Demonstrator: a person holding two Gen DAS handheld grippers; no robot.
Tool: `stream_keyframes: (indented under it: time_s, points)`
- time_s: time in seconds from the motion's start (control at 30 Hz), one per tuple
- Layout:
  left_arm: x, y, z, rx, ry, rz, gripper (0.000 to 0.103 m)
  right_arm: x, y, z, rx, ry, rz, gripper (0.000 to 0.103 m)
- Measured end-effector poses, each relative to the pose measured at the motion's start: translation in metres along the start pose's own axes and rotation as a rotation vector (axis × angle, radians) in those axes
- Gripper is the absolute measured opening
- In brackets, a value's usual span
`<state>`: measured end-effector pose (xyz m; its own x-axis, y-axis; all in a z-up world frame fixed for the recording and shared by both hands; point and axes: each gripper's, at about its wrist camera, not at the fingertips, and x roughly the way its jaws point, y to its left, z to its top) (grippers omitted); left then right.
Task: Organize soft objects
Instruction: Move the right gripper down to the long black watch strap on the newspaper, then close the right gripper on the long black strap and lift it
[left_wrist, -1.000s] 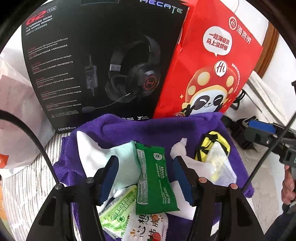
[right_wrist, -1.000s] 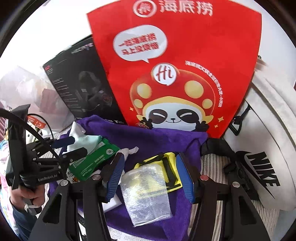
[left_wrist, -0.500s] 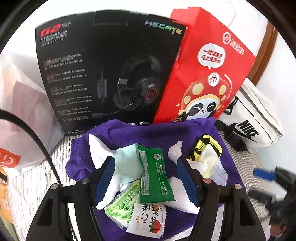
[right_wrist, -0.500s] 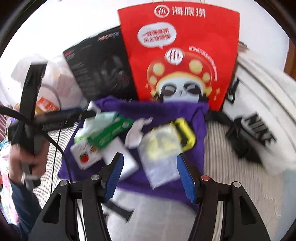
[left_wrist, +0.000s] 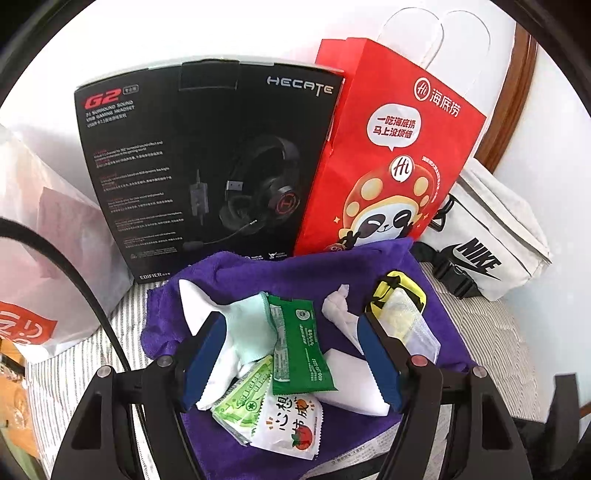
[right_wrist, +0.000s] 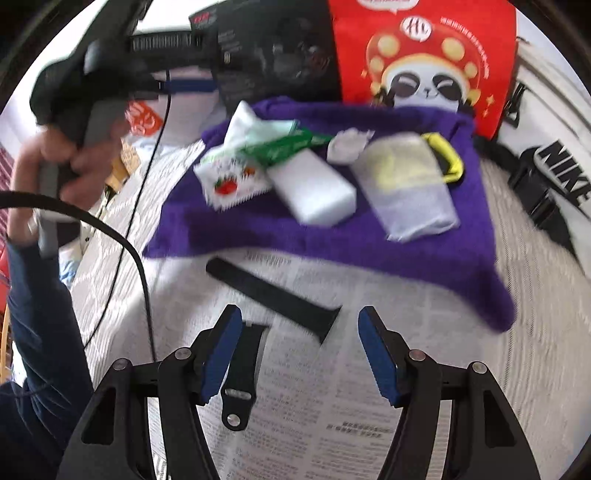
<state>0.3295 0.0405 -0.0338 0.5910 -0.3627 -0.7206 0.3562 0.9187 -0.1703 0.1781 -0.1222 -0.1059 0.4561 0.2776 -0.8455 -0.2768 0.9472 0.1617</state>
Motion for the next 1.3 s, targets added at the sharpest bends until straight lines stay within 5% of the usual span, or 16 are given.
stream_keyframes:
  time_s: [0.37,0.7,0.8,0.87,1.3]
  points:
    - [0.0,-0.005,0.0,0.014,0.011,0.006,0.072,0.033,0.016,-0.004,-0.085,0.016,-0.024,0.068]
    - [0.002,-0.011,0.0,0.037,0.02,0.003,0.072,0.07,0.041,0.013,-0.301,0.02,-0.108,0.069]
    - [-0.002,-0.011,0.001,0.039,0.016,0.005,0.072,0.065,0.037,0.012,-0.296,0.028,-0.103,0.037]
    - [-0.006,-0.012,0.001,0.032,0.012,-0.002,0.072,0.06,0.033,0.008,-0.292,0.043,-0.11,0.025]
    - [-0.034,-0.052,-0.015,0.113,-0.002,0.021,0.075,0.011,-0.019,-0.056,-0.099,0.097,-0.122,0.02]
